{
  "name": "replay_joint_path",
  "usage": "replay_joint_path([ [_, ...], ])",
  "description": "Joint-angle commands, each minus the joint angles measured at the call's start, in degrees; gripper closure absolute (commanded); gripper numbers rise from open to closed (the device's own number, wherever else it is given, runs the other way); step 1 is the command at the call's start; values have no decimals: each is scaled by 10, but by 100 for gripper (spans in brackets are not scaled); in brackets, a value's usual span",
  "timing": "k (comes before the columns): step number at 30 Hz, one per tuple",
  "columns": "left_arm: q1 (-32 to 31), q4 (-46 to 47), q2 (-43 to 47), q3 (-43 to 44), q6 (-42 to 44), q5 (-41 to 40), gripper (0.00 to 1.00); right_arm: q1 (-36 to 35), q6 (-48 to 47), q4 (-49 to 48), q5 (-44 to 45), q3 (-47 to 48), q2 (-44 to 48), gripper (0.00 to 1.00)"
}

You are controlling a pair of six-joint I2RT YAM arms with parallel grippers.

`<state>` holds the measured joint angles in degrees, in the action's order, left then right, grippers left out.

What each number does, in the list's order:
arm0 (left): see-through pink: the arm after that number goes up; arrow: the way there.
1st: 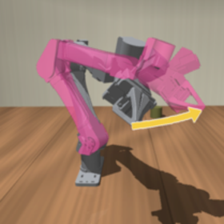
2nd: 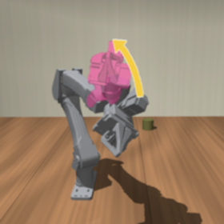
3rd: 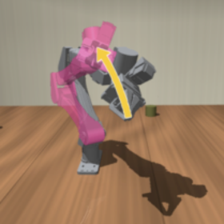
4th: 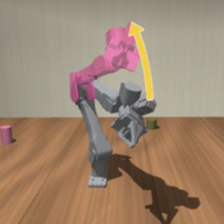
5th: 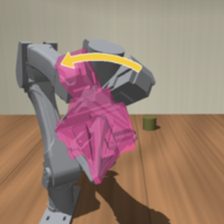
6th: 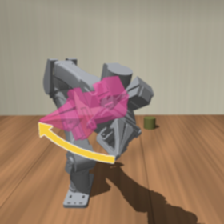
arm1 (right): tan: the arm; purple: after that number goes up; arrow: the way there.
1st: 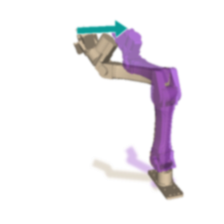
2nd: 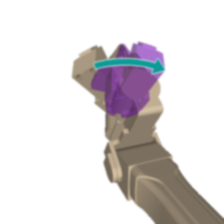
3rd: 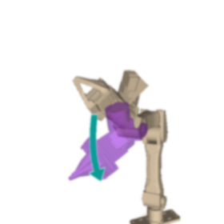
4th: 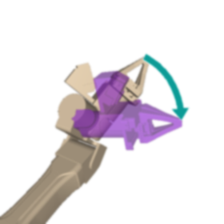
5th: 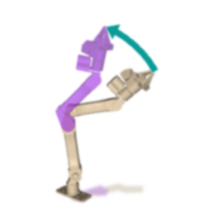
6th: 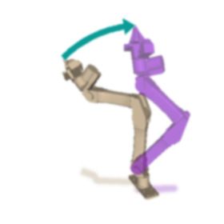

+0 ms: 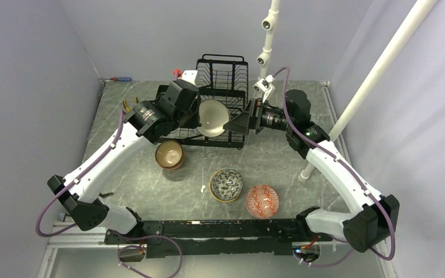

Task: Load the bowls into the dish rack
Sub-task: Pick up the bowl from the center of the board.

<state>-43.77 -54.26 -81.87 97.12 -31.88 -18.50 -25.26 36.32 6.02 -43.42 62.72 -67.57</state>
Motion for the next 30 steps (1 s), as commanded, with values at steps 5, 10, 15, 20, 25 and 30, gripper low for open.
replay_joint_path([
  [5, -10, 82, 25, 10, -4, -13, 97, -12, 76, -108, -21, 18, -55, 2],
  [10, -11, 88, 20, 6, -5, -2, 97, -20, 102, -143, -32, 23, -73, 11],
  [15, -12, 101, 21, -4, -6, -1, 97, -23, 105, -147, -39, 29, -85, 23],
  [20, -12, 111, 19, -10, -5, 6, 97, -23, 105, -151, -38, 31, -92, 38],
  [25, -12, 116, 19, -25, -8, 17, 95, -23, 86, -136, -23, 36, -91, 86],
  [30, -11, 123, 33, -51, -16, 23, 75, -23, 48, -92, 2, 51, -87, 100],
])
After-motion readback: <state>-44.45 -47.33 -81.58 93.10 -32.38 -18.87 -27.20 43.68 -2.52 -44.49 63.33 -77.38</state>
